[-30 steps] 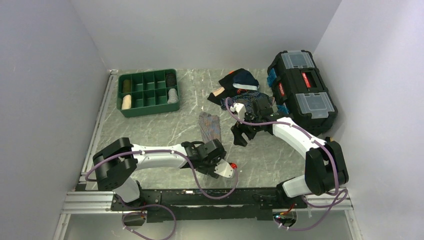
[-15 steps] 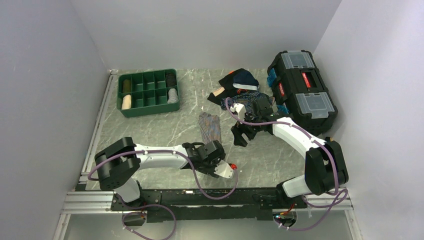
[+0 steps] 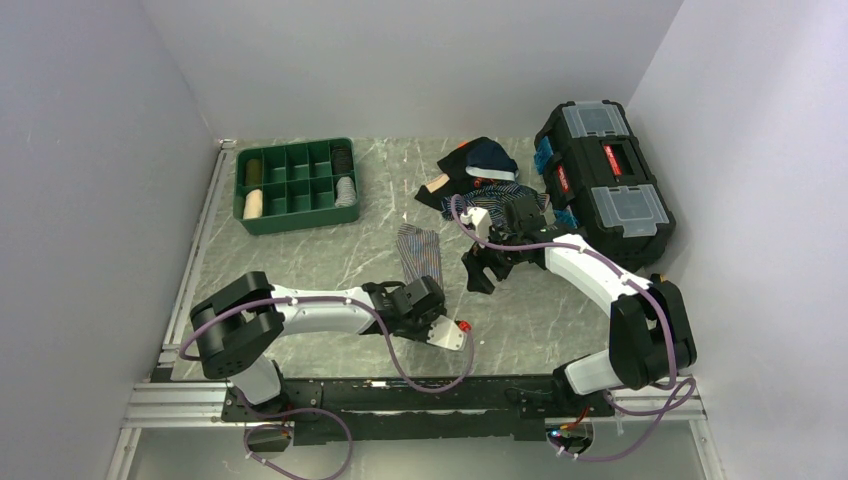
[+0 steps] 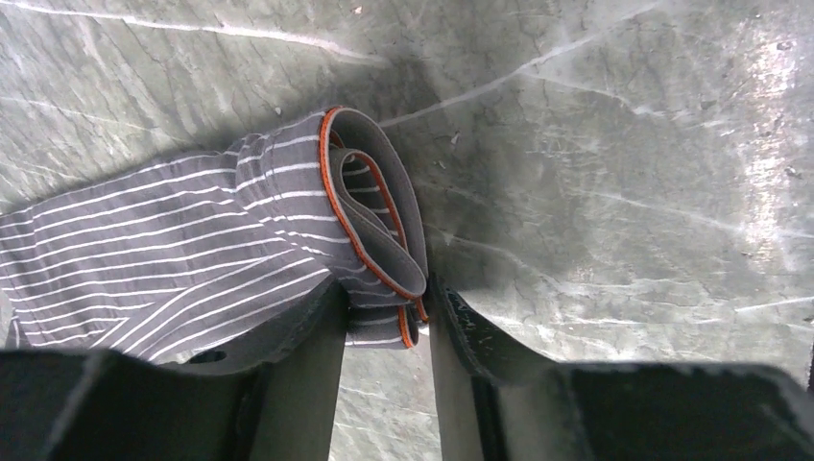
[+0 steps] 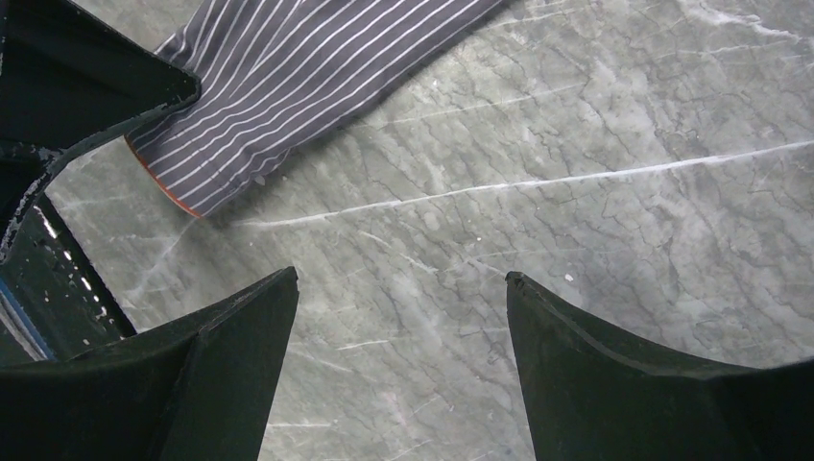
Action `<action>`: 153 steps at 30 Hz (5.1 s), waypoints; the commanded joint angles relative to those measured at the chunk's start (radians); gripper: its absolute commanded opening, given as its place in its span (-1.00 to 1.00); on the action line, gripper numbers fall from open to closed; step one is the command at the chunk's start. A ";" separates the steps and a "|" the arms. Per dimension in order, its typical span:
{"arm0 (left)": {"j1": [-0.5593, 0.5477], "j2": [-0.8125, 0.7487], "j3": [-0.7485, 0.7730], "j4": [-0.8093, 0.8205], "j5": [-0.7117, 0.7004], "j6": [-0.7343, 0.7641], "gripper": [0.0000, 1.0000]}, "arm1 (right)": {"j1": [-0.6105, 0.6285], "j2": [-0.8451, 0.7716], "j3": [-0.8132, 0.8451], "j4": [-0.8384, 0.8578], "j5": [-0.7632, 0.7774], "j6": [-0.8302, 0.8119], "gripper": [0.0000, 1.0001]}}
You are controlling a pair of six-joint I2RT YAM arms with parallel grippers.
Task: Roll the underwear
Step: Roll the underwear to the center of the board.
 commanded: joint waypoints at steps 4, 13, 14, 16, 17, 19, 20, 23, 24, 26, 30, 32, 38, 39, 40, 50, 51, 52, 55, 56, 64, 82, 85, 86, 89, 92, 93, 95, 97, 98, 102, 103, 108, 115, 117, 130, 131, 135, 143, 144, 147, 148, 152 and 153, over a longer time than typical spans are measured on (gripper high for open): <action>0.026 0.011 -0.022 0.009 0.111 -0.033 -0.44 | -0.006 0.008 0.034 -0.011 -0.027 -0.009 0.64; 0.151 0.038 0.108 -0.168 0.398 -0.089 -0.91 | -0.006 -0.015 0.037 -0.040 -0.062 -0.012 0.64; 0.171 0.045 0.123 -0.188 0.431 -0.096 -0.96 | -0.006 -0.022 0.040 -0.042 -0.065 -0.011 0.64; 0.212 0.061 0.150 -0.217 0.494 -0.108 -1.00 | -0.006 -0.036 0.044 -0.040 -0.066 -0.007 0.65; 0.234 0.068 0.159 -0.230 0.528 -0.115 -1.00 | -0.005 -0.043 0.046 -0.038 -0.067 -0.005 0.65; 0.279 0.090 0.183 -0.257 0.592 -0.131 -1.00 | -0.007 -0.061 0.047 -0.031 -0.067 0.005 0.65; 0.304 0.106 0.198 -0.275 0.635 -0.139 -1.00 | -0.007 -0.071 0.046 -0.025 -0.066 0.010 0.65; 0.385 0.176 0.261 -0.345 0.770 -0.157 -1.00 | -0.009 -0.103 0.035 -0.003 -0.068 0.029 0.65; 0.407 0.207 0.298 -0.390 0.810 -0.153 -1.00 | -0.009 -0.117 0.030 0.006 -0.068 0.032 0.65; 0.440 0.274 0.354 -0.454 0.873 -0.146 -1.00 | -0.009 -0.144 0.019 0.021 -0.068 0.032 0.66; 0.504 0.422 0.471 -0.574 1.022 -0.148 -1.00 | -0.010 -0.188 -0.001 0.030 -0.066 0.014 0.67; 0.533 0.496 0.532 -0.641 1.090 -0.140 -1.00 | -0.008 -0.201 -0.005 0.020 -0.084 -0.002 0.67; 0.592 0.677 0.693 -0.803 1.190 -0.138 -1.00 | 0.026 -0.183 -0.008 -0.023 -0.103 -0.068 0.65; 0.598 0.706 0.721 -0.828 1.203 -0.140 -1.00 | 0.042 -0.181 -0.014 -0.018 -0.086 -0.072 0.65; 0.601 0.733 0.747 -0.854 1.215 -0.145 -1.00 | 0.063 -0.179 -0.023 -0.011 -0.066 -0.078 0.64; 0.606 0.858 0.861 -0.922 1.203 -0.237 -1.00 | 0.354 -0.102 -0.066 0.074 0.203 -0.144 0.61; 0.606 0.860 0.864 -0.922 1.201 -0.246 -1.00 | 0.376 -0.088 -0.063 0.080 0.230 -0.156 0.60; 0.606 0.863 0.866 -0.920 1.201 -0.254 -1.00 | 0.397 -0.073 -0.060 0.088 0.255 -0.166 0.59; 0.606 0.866 0.868 -0.915 1.192 -0.276 -1.00 | 0.457 -0.030 -0.053 0.119 0.328 -0.198 0.54; 0.607 0.867 0.870 -0.912 1.189 -0.281 -1.00 | 0.473 -0.015 -0.050 0.128 0.351 -0.207 0.52; 0.607 0.878 0.879 -0.916 1.184 -0.294 -1.00 | 0.559 0.077 -0.039 0.216 0.479 -0.272 0.40; 0.607 0.871 0.872 -0.928 1.168 -0.276 -1.00 | 0.558 0.268 -0.034 0.293 0.512 -0.324 -0.03; 0.607 0.860 0.861 -0.921 1.158 -0.279 -1.00 | 0.542 0.282 -0.029 0.254 0.478 -0.319 -0.18; 0.607 0.855 0.860 -0.916 1.153 -0.283 -1.00 | 0.539 0.284 -0.027 0.240 0.465 -0.318 -0.23; 0.607 0.840 0.853 -0.898 1.132 -0.295 -1.00 | 0.524 0.288 -0.021 0.186 0.416 -0.311 -0.37; 0.608 0.823 0.846 -0.880 1.113 -0.308 -0.90 | 0.506 0.292 -0.018 0.133 0.355 -0.302 -0.50; 0.609 0.817 0.842 -0.876 1.108 -0.312 -0.84 | 0.501 0.295 -0.017 0.112 0.332 -0.298 -0.55; 0.615 0.810 0.839 -0.867 1.098 -0.321 -0.70 | 0.492 0.303 -0.011 0.078 0.300 -0.296 -0.65; 0.626 0.801 0.835 -0.858 1.091 -0.332 -0.55 | 0.482 0.307 -0.006 0.049 0.266 -0.295 -0.76; 0.632 0.794 0.833 -0.853 1.091 -0.336 -0.49 | 0.475 0.306 -0.001 0.036 0.249 -0.295 -0.83; 0.662 0.760 0.814 -0.831 1.091 -0.346 -0.27 | 0.447 0.303 0.023 -0.019 0.181 -0.290 -0.98; 0.668 0.748 0.807 -0.826 1.092 -0.346 -0.22 | 0.438 0.300 0.028 -0.030 0.160 -0.288 -1.00; 0.695 0.681 0.754 -0.776 1.090 -0.355 0.17 | 0.407 0.298 0.056 -0.078 0.098 -0.281 -1.00; 0.730 0.605 0.698 -0.736 1.071 -0.364 0.26 | 0.384 0.315 0.102 -0.136 0.041 -0.279 -1.00; 0.748 0.576 0.677 -0.735 1.071 -0.360 0.25 | 0.370 0.334 0.132 -0.162 0.020 -0.281 -1.00; 0.912 0.163 0.305 -0.529 0.951 -0.405 0.18 | 0.237 0.621 0.480 -0.523 -0.201 -0.395 -1.00; 0.921 0.121 0.272 -0.503 0.927 -0.410 0.18 | 0.232 0.650 0.511 -0.557 -0.226 -0.407 -1.00; 0.927 -0.059 0.145 -0.374 0.754 -0.425 0.19 | 0.220 0.770 0.645 -0.693 -0.260 -0.448 -1.00; 0.723 -0.399 -0.014 -0.177 0.496 -0.334 0.24 | 0.211 0.955 0.825 -0.838 -0.316 -0.488 -0.94; 0.666 -0.419 -0.019 -0.161 0.441 -0.319 0.25 | 0.211 0.969 0.836 -0.844 -0.314 -0.487 -0.94; 0.503 -0.418 -0.013 -0.107 0.331 -0.287 0.27 | 0.210 0.991 0.852 -0.840 -0.305 -0.469 -0.95; 0.460 -0.400 -0.002 -0.100 0.306 -0.277 0.27 | 0.210 0.992 0.849 -0.838 -0.303 -0.466 -0.95; 0.331 -0.294 0.051 -0.064 0.218 -0.231 0.25 | 0.210 0.993 0.843 -0.837 -0.298 -0.468 -0.95; 0.299 -0.270 0.059 -0.050 0.204 -0.218 0.25 | 0.211 0.993 0.845 -0.839 -0.299 -0.469 -0.95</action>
